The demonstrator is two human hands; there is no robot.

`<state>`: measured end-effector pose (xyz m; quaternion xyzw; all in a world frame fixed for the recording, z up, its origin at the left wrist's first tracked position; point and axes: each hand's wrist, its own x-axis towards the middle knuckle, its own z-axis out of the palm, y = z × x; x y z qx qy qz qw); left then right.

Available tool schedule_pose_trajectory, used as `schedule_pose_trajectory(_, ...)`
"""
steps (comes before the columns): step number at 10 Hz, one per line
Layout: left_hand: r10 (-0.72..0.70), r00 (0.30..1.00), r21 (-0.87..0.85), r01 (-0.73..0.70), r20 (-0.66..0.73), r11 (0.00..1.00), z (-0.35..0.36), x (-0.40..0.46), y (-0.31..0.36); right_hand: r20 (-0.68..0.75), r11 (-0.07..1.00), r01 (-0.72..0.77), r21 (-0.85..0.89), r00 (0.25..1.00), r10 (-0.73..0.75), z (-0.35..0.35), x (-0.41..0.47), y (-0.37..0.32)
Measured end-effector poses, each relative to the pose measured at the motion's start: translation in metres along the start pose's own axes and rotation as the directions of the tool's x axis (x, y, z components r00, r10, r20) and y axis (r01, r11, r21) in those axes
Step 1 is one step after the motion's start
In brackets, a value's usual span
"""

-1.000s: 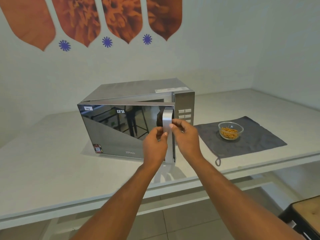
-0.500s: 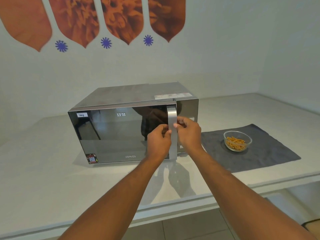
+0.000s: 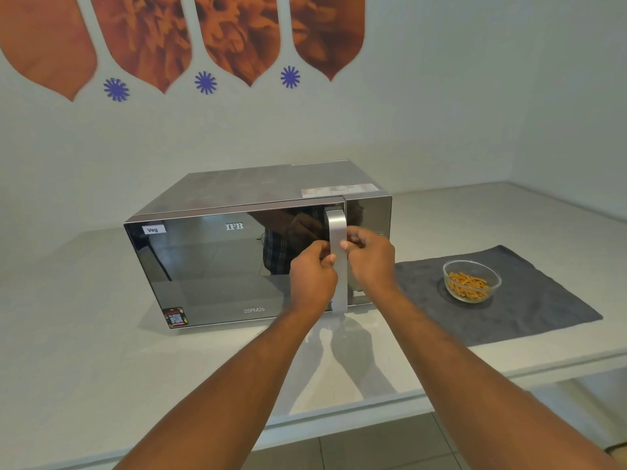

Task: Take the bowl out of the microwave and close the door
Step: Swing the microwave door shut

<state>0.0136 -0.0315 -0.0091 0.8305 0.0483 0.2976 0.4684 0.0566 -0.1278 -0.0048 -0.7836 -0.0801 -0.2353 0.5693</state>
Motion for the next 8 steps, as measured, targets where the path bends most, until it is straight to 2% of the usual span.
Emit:
schedule_pose_trajectory(4, -0.066, 0.997, 0.022, 0.065, 0.027, 0.998, 0.002, 0.003, 0.006, -0.011, 0.999, -0.008, -0.034, 1.0, 0.008, 0.005, 0.005, -0.001)
schedule_pose_trajectory(6, -0.032, 0.997, 0.038, 0.029, 0.077, 0.999, -0.006, -0.01, 0.004, -0.04, 0.998, -0.06, -0.037, 0.998, 0.058, 0.004, -0.008, -0.005)
schedule_pose_trajectory(8, -0.048, 0.986, 0.171, 0.02, 0.161, 0.985, -0.028, -0.04, -0.017, 0.034, 0.987, -0.15, -0.056, 0.988, 0.152, -0.002, -0.046, 0.005)
